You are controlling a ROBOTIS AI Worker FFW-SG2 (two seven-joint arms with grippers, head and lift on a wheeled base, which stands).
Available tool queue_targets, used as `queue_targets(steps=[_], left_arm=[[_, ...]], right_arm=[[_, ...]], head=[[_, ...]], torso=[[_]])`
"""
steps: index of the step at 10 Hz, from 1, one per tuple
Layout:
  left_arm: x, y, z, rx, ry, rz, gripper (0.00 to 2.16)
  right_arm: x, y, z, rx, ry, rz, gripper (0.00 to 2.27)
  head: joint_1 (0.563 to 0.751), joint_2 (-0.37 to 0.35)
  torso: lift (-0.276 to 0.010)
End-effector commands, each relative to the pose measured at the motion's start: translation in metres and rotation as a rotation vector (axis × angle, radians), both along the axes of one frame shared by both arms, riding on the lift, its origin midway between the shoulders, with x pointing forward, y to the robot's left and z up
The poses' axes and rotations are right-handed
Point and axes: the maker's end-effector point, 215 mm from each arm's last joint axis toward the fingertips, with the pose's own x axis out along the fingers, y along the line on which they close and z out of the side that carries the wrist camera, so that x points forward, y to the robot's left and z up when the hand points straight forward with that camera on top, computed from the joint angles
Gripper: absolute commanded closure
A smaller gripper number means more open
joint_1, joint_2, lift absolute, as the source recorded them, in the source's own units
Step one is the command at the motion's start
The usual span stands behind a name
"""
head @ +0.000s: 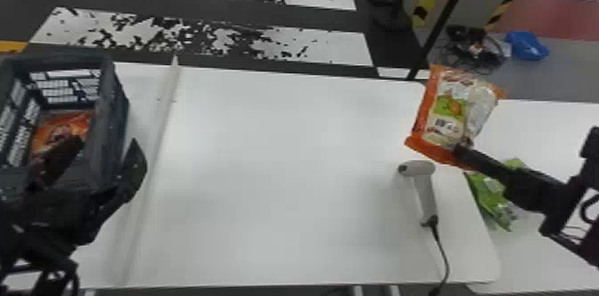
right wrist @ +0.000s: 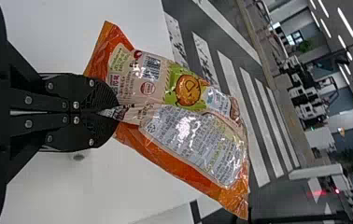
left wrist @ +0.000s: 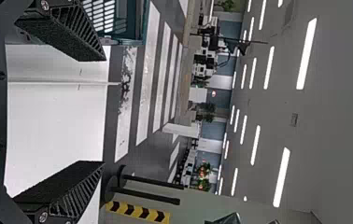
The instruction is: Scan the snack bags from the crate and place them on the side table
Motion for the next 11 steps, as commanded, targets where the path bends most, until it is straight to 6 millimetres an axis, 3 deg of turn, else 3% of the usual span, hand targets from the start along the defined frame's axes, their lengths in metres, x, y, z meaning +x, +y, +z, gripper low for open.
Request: queue_targets(steps=[1,4,6,7,8,9,10,11], left_arm=[[0.0,0.0,0.0,0.0,0.0,0.0,0.09],[0.0,0.0,0.0,0.001,0.0,-0.001,0.09],[0.001,0.0,0.002,0.003,-0.003,-0.002,0.09],[0.001,0.0,0.001,0.001,-0.002,-0.001,0.09],[0.001,0.0,0.001,0.001,-0.002,-0.001,0.09],[0.001,0.0,0.001,0.001,-0.002,-0.001,0.09],[0.001,0.0,0.001,0.001,-0.002,-0.001,0.09],[0.001,0.001,0.002,0.002,-0.005,0.0,0.09]], right_arm=[[-0.001,-0.052,-0.004,-0.018,-0.02,-0.138,2.25],[-0.011,-0.138,-0.047,-0.077,0.045,-0.404,2.25],[-0.017,-0.163,-0.076,-0.107,0.103,-0.474,2.25],[-0.019,-0.168,-0.09,-0.108,0.131,-0.49,2.1],[-0.02,-0.172,-0.101,-0.1,0.154,-0.498,1.54],[-0.02,-0.179,-0.104,-0.122,0.155,-0.52,0.34],[-0.022,-0.18,-0.109,-0.126,0.167,-0.527,0.0],[-0.021,-0.182,-0.108,-0.13,0.165,-0.536,0.01]], head=[[0.695,-0.221],[0.695,-0.336],[0.695,-0.35],[0.695,-0.35],[0.695,-0.35],[0.695,-0.35],[0.695,-0.35],[0.695,-0.35]], torso=[[-0.081],[-0.081],[-0.081],[-0.081],[-0.081],[-0.081],[-0.081],[-0.081]])
